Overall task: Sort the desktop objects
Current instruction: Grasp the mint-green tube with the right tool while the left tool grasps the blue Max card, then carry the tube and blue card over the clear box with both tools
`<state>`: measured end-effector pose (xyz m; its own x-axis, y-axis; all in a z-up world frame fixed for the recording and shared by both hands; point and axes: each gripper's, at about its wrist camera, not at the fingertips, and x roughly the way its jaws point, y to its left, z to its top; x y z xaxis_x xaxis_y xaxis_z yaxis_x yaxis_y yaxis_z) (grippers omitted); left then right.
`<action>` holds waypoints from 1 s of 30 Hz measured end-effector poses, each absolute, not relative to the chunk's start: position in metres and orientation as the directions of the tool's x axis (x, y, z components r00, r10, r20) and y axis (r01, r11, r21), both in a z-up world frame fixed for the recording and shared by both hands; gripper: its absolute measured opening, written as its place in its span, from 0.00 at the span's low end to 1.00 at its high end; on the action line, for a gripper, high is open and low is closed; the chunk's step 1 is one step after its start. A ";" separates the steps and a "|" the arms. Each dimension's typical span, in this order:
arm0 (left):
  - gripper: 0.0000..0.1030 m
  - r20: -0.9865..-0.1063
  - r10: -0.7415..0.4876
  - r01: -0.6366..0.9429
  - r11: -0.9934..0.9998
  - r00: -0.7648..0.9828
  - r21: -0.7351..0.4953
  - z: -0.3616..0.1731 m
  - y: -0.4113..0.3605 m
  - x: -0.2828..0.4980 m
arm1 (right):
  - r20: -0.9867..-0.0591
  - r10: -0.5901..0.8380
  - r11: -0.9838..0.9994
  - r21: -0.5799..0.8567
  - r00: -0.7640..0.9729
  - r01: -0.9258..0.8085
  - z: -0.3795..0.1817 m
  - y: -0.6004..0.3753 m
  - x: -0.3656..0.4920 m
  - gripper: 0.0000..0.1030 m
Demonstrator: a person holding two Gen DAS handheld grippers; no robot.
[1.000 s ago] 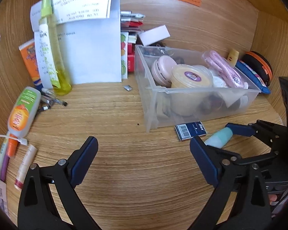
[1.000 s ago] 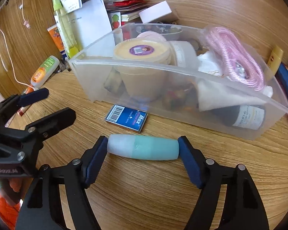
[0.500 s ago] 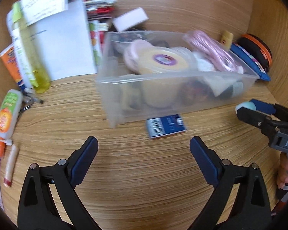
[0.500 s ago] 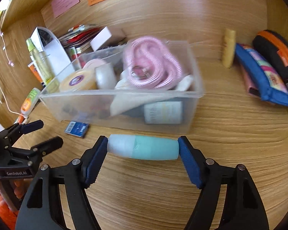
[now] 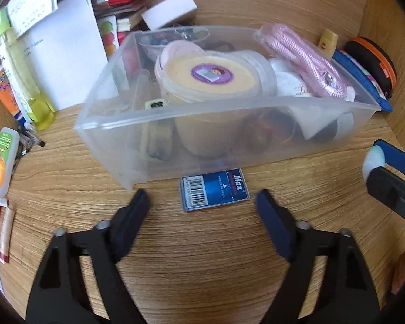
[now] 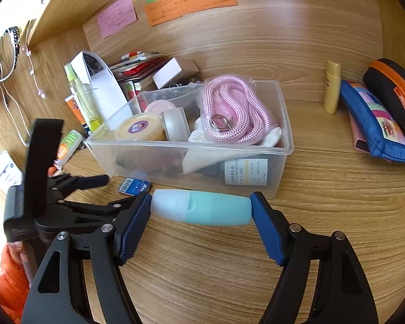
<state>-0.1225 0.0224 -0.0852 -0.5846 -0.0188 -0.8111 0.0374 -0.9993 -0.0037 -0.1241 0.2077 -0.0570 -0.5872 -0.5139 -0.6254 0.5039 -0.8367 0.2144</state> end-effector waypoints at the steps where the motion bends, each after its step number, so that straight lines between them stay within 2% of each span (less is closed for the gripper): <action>1: 0.72 -0.808 -0.030 0.040 -0.999 -0.589 0.007 -0.085 0.024 -0.123 | -0.624 -0.518 -0.835 0.220 -0.585 0.505 -0.057 0.208 -0.124 0.70; 4: 0.62 -0.805 -0.013 0.037 -0.999 -0.593 -0.012 -0.084 0.025 -0.124 | -0.622 -0.525 -0.831 0.228 -0.580 0.508 -0.056 0.210 -0.124 0.70; 7: 0.47 -0.794 -0.018 0.028 -1.000 -0.608 0.001 -0.083 0.030 -0.122 | -0.623 -0.526 -0.830 0.227 -0.579 0.510 -0.056 0.209 -0.123 0.70; 21: 0.47 -0.719 0.021 0.011 -0.999 -0.695 -0.040 -0.070 0.025 -0.093 | -0.650 -0.501 -0.843 0.219 -0.572 0.491 -0.063 0.204 -0.125 0.70; 30: 0.47 -0.653 0.036 0.003 -0.998 -0.757 -0.058 -0.042 0.017 -0.076 | -0.643 -0.487 -0.856 0.218 -0.591 0.468 -0.052 0.204 -0.126 0.70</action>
